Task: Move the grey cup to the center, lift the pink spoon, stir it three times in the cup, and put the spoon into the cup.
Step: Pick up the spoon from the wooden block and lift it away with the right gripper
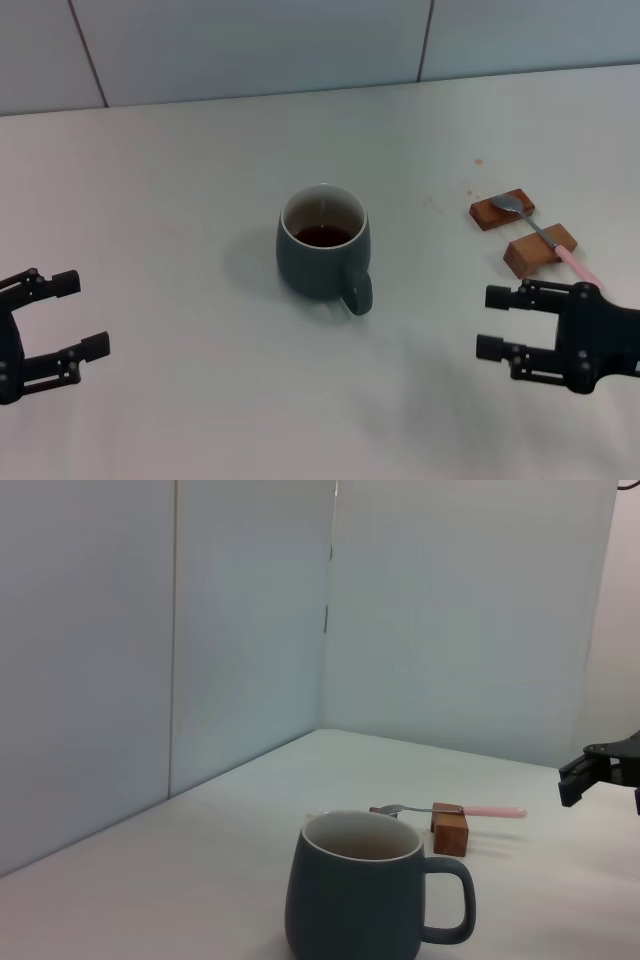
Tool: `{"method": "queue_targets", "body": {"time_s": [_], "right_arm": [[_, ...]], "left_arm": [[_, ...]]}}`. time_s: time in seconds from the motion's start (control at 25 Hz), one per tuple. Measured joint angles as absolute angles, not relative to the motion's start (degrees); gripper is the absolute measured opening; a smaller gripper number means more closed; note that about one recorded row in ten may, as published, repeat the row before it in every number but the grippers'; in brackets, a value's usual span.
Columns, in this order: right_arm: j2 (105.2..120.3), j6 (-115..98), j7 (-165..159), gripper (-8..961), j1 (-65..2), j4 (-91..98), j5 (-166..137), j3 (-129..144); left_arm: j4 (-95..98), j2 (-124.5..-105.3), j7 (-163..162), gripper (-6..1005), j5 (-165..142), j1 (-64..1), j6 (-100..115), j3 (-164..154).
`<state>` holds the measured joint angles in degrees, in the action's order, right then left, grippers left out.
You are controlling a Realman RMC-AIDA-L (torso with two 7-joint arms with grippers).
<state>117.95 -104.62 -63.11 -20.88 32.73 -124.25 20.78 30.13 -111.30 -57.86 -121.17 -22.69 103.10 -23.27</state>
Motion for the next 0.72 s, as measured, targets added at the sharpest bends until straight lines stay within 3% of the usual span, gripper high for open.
{"method": "queue_targets", "body": {"time_s": [0.28,0.4,0.56,0.72], "right_arm": [[116.8,-109.0,-70.0,662,-16.7,18.5,-104.1,19.5],[117.22,-110.2,-71.7,662,-15.0,13.0,-97.7,18.1],[118.9,-110.6,-81.6,662,-11.9,4.8,-89.2,15.4],[119.1,-109.0,-89.7,662,-10.7,1.7,-88.1,13.4]], "left_arm": [[30.1,-111.66,-57.9,821,-120.9,-22.4,103.5,-22.9],[30.2,-111.67,-57.9,829,-120.9,-22.3,103.5,-22.8],[30.3,-111.41,-57.9,829,-120.7,-22.3,103.7,-22.8],[30.3,-111.23,-57.9,829,-120.6,-22.3,104.1,-22.8]]}}
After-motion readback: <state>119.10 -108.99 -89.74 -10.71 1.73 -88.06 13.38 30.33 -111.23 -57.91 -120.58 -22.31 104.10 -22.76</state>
